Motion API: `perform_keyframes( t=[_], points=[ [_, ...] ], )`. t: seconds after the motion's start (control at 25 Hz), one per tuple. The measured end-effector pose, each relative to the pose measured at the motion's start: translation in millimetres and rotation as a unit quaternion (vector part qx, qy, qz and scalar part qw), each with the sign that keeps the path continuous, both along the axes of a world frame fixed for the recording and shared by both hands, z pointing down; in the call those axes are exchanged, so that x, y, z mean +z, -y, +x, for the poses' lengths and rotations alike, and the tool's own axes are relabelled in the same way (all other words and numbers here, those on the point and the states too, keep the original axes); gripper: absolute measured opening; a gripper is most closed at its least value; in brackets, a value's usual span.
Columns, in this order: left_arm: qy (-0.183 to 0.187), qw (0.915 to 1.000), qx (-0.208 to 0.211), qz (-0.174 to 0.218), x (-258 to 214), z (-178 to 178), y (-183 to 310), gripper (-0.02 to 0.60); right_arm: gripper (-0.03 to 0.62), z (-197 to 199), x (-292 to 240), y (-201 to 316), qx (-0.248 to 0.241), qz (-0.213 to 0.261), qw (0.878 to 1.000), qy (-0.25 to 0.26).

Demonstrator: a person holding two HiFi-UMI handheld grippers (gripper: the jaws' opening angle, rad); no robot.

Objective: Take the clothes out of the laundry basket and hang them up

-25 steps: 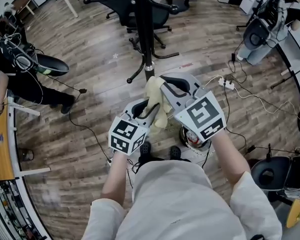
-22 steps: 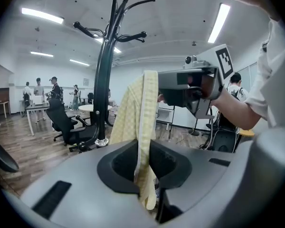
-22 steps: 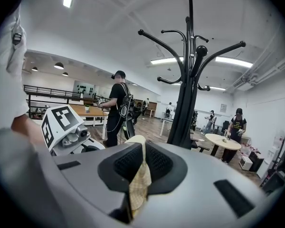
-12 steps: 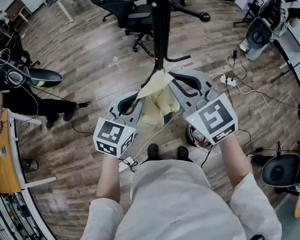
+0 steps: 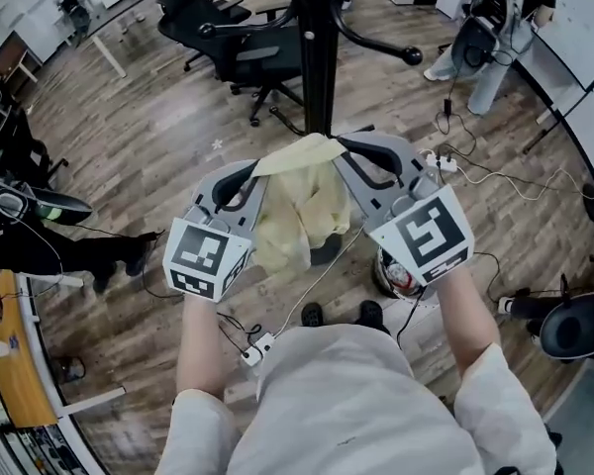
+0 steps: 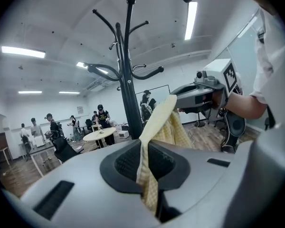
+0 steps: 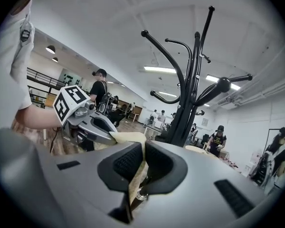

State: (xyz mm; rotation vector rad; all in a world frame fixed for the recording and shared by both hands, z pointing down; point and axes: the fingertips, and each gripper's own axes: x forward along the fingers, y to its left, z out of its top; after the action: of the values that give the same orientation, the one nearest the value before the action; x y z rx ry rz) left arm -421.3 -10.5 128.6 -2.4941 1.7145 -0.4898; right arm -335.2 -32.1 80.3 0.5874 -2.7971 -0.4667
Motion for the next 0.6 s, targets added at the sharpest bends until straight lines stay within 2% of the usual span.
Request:
perform_keyframes(
  t=[0.12,0.32,0.6],
  points=[
    [0.026,0.9995,0.015,-0.003,3,-7,14,0.035,0.031,-1,8,7,0.016,0.006,1.000,-0.010],
    [0.049,0.9981,0.034,-0.017,16,-18,32,0.035,0.034,-5,28,12,0.037,0.007,0.999,-0.027],
    [0.036,0.9986,0.035,-0.013,31,-25,61,0.035,0.031,-7,51,34,0.080,0.001,0.996,-0.036]
  ],
)
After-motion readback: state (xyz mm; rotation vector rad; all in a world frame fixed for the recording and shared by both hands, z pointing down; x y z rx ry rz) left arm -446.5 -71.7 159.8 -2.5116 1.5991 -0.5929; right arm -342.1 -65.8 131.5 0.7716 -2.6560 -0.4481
